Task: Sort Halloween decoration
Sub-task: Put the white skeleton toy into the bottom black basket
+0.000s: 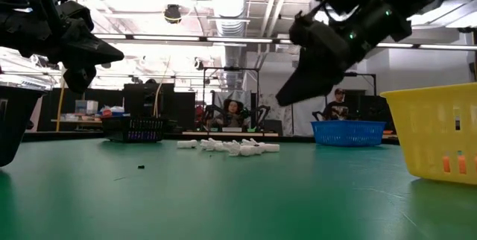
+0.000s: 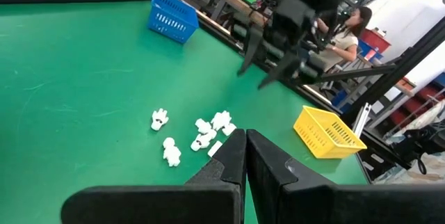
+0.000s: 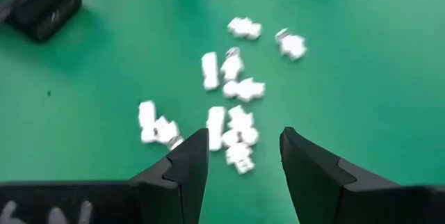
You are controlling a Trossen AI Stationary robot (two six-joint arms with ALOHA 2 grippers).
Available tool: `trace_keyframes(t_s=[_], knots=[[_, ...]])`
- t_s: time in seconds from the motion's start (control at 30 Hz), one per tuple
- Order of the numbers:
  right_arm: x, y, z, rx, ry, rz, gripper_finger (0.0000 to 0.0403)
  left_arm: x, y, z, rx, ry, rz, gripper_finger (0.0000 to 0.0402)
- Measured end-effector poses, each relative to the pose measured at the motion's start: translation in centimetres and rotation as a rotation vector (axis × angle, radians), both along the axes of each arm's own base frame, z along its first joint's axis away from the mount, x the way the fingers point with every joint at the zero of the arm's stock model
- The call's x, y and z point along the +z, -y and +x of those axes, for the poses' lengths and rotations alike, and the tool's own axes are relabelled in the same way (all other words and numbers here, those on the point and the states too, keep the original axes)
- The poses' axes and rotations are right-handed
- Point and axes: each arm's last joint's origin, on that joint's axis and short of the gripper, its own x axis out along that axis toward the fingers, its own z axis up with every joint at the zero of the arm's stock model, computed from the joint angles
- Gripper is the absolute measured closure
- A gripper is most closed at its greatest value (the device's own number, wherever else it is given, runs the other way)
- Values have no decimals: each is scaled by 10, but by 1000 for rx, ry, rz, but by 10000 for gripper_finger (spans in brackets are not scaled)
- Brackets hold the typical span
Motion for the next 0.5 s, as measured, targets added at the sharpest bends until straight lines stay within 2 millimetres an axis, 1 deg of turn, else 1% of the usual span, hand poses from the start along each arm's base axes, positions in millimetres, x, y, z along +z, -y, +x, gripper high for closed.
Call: trace_keyframes(t_s=[0.17, 0.33, 0.5], knots=[[-23, -12, 12, 40, -23, -3, 207, 0, 0, 0, 0, 0, 0, 401], [-41, -11, 18, 24, -52, -12, 207, 0, 0, 0, 0, 0, -1, 401], [-51, -7, 27, 16, -64, -49, 207, 0, 0, 0, 8, 1, -1, 401]])
